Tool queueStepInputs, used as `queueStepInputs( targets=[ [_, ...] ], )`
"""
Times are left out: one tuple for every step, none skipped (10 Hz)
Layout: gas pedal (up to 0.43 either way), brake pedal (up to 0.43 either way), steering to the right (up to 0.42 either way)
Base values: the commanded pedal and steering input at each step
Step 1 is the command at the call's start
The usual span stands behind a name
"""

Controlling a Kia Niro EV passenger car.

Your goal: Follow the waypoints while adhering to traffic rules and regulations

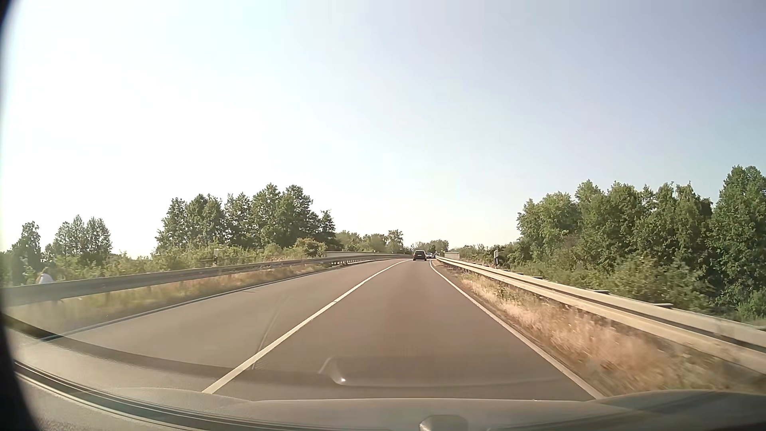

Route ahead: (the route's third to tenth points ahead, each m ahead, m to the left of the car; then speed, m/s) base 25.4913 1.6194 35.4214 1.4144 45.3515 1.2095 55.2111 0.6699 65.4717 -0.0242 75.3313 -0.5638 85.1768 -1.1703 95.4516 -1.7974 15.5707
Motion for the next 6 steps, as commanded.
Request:
queueStepInputs(
  targets=[
    [0.209,0.018,0.006],
    [0.209,0.018,0.007],
    [0.209,0.018,0.007],
    [0.197,0.018,0.007],
    [0.197,0.018,0.007],
    [0.197,0.018,0.006]
  ],
)
